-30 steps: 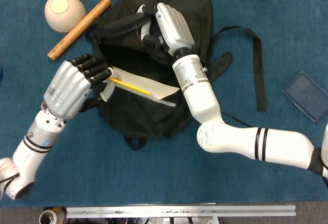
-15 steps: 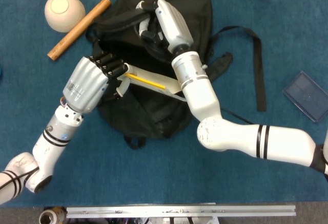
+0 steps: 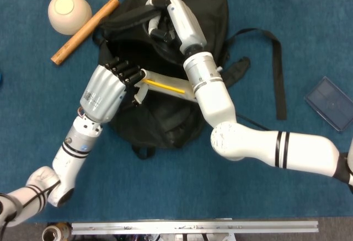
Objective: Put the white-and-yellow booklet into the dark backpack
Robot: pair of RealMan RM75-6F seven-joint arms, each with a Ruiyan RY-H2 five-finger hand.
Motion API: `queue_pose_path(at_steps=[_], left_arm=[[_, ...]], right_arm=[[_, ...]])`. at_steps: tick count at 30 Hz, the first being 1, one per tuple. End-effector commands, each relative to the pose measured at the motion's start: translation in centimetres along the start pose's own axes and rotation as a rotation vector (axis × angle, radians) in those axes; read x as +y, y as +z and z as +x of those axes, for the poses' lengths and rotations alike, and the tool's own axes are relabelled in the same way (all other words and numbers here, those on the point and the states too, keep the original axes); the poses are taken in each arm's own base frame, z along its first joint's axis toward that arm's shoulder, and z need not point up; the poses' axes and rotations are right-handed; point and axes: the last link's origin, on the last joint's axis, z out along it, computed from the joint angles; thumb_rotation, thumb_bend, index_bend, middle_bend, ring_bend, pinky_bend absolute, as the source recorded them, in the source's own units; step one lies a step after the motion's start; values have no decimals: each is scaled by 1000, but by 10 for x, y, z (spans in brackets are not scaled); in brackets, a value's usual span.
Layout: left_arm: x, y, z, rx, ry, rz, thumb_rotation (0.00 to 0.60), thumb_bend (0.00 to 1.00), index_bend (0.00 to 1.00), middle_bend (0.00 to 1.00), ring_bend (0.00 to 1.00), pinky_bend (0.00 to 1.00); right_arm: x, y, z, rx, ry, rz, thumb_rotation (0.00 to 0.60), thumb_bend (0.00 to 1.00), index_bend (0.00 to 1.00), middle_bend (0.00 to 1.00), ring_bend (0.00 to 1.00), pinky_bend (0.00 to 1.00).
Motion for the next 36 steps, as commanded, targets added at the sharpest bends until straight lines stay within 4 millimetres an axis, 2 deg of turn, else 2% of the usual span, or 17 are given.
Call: queue_pose_path(at_steps=[1,9,18,27,31,36], left_arm=[[0,3,-3,31,11,15,600,325,779,688,527,503],[-7,-7,-9,22,104,16,600,325,783,705,543,503],[-8,-18,-16,21,180,-2,600,324,796,778,603,513],[-7,-6,-21,51,221,-2,600,324,801,789,618,527],[-8,-3,-20,63,260,-24,600,325,802,792,619,528],[-6,-2,-23,70,302,-34,600,325,805,796,620,528]], right_arm=[[-1,1,1,5,14,-6,600,881,721,634,651,806],[-3,3,5,13,35,-17,600,881,721,634,651,805],[-4,4,6,3,61,-39,600,882,721,634,651,805],[-8,5,8,4,72,-45,600,881,721,634,651,805],[-2,-1,5,-3,72,-52,600,881,721,634,651,805],[-7,2,8,2,82,-44,600,881,721,635,651,806]])
